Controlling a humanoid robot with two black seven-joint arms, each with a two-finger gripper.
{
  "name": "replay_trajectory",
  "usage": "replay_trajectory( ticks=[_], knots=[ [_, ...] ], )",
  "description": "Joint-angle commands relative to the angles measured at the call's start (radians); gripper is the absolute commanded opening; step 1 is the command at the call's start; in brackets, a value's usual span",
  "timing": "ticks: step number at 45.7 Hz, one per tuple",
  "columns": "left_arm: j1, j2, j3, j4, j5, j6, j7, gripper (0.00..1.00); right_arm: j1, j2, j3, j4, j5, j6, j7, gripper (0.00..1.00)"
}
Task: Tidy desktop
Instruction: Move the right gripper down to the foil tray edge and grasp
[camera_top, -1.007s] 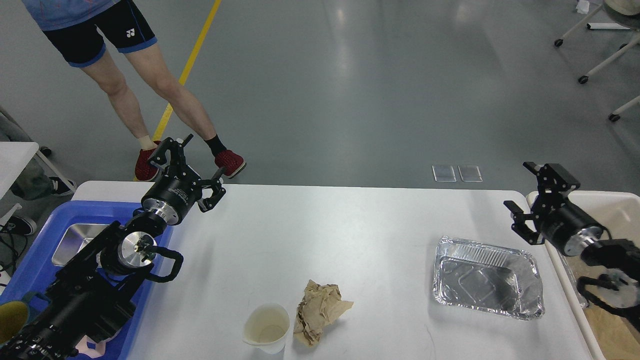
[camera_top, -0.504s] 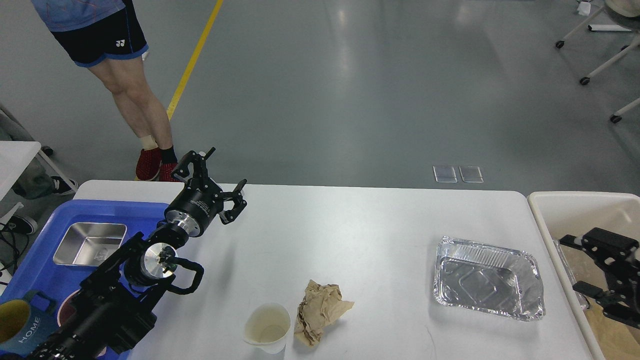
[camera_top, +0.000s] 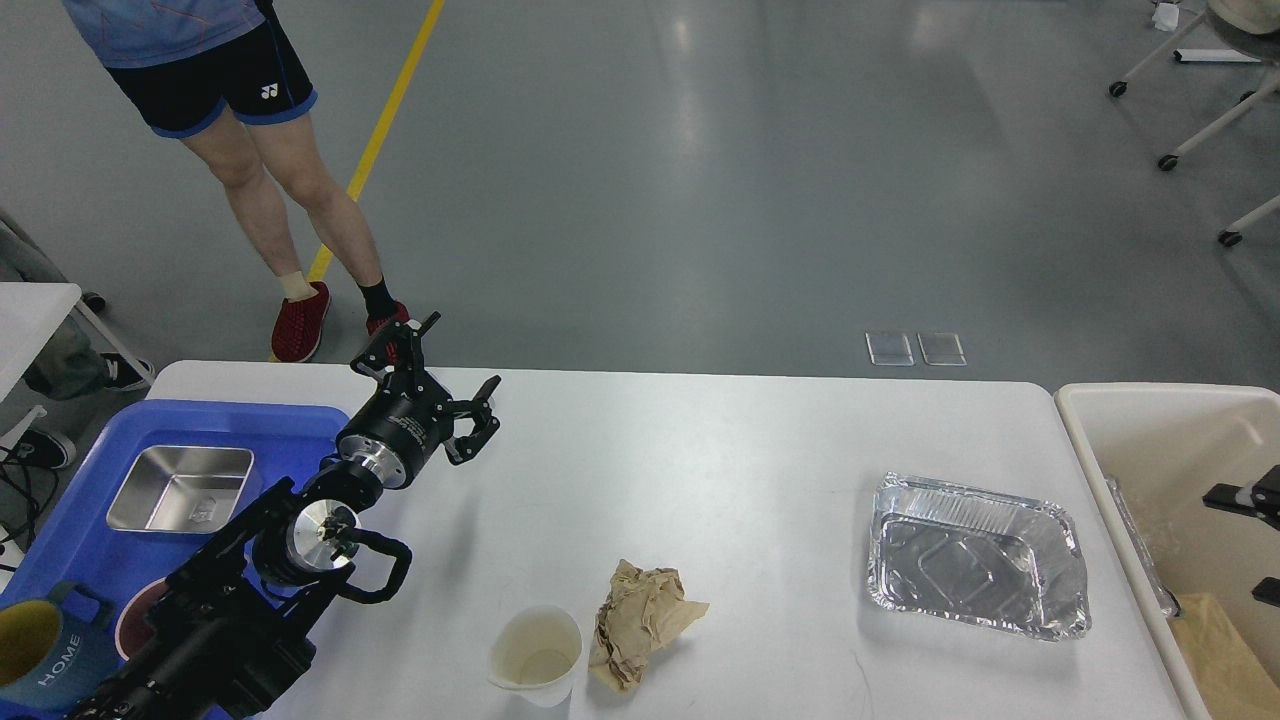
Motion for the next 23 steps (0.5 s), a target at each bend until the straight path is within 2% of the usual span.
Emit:
replay_trajectory(
  ticks=[1,9,23],
  knots=[
    [0.001,-0.005,0.001,-0.023,0.000,0.007,0.003,0.97,-0.033,0.199,-0.003,-0.203,-0.119,-0.010,0.001,1.00],
    [0.004,-0.003,0.001,-0.025,0.000,0.009,0.003,0.97,-0.040,0.382,-0.003,-0.401,-0.179,0.001,0.003,1.00],
    [0.015,-0.008,0.013,-0.025,0.000,0.010,0.000,0.97,-0.002,0.544,-0.003,-0.526,-0.303,0.007,0.004,1.00]
  ],
)
